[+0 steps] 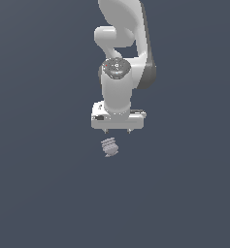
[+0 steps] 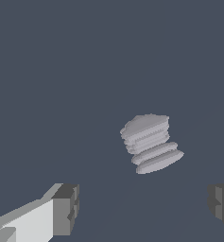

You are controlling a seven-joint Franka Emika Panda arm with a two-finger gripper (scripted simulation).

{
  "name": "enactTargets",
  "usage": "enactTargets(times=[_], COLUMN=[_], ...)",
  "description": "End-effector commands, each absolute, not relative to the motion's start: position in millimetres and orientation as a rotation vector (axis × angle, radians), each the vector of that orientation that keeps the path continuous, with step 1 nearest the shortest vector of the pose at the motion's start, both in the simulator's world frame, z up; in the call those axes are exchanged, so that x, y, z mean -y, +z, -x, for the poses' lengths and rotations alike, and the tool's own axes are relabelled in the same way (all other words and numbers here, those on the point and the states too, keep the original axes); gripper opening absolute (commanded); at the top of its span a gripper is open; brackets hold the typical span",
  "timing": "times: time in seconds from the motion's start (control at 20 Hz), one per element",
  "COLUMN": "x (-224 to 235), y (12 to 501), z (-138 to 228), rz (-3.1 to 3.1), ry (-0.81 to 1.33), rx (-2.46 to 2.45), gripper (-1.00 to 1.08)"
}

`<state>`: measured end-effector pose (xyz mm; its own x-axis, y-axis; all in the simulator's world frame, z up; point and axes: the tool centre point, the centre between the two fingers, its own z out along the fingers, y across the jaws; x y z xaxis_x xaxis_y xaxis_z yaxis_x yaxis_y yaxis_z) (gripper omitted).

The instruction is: Pick up the object and move it to a goal position.

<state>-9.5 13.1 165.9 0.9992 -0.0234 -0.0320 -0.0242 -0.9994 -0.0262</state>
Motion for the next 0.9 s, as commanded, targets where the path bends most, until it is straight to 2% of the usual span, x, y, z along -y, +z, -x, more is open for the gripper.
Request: enactTargets(times=[0.0,0.5,0.85], x=[-13.0,-17.7,-15.7], y=[165.9,186.0,181.2], z=[9.5,-2.7,-2.4], rz=[3.114,3.119,3.120], ry=[0.049,0.016,0.016], rx=[-0.037,0.001,0.024], gripper=[1.00,1.00,1.00])
